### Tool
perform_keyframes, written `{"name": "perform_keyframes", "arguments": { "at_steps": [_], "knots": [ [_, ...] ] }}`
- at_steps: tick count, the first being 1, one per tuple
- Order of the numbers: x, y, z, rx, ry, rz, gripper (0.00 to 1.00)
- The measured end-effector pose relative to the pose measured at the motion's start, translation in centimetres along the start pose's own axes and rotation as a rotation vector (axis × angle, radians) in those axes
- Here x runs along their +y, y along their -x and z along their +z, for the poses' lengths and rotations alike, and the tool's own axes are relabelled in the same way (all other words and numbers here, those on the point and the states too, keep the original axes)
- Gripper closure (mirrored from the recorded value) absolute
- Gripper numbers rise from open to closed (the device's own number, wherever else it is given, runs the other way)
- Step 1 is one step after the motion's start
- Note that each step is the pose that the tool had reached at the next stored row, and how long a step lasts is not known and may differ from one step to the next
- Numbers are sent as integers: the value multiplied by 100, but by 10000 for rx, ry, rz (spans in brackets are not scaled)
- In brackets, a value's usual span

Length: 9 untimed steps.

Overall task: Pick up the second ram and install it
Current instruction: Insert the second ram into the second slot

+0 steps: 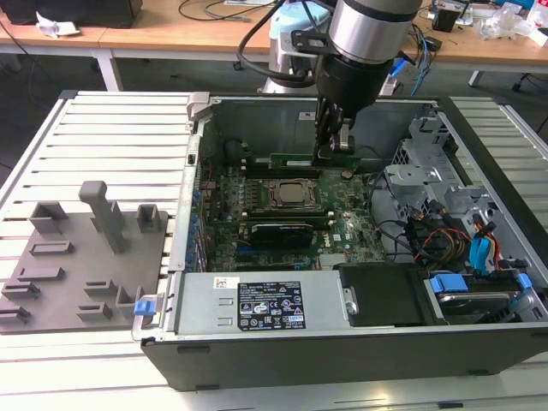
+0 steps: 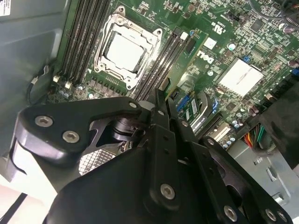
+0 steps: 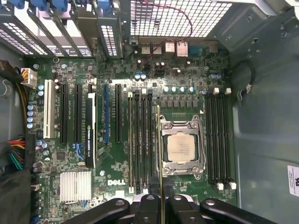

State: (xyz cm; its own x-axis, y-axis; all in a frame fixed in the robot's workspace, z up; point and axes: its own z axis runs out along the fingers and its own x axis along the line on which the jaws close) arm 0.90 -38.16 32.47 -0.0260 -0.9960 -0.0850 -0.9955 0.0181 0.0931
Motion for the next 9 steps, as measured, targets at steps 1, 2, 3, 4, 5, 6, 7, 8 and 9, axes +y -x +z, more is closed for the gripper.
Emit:
{"name": "perform_keyframes", "arguments": {
  "at_steps": [1,2,3,4,5,6,7,8,9],
  "knots": [
    [2,-1,12,-1,0,1,86],
    [2,-2,23,0,1,1,86],
    [0,-4,47,-1,0,1,86],
    [-1,-6,61,-1,0,1,86],
    [-1,-6,67,0,0,1,86],
    [-1,-6,72,0,0,1,86],
    [-1,-7,79,1,1,1,86],
    [-2,-8,88,-1,0,1,86],
    [-2,-9,98,0,0,1,86]
  ]
}}
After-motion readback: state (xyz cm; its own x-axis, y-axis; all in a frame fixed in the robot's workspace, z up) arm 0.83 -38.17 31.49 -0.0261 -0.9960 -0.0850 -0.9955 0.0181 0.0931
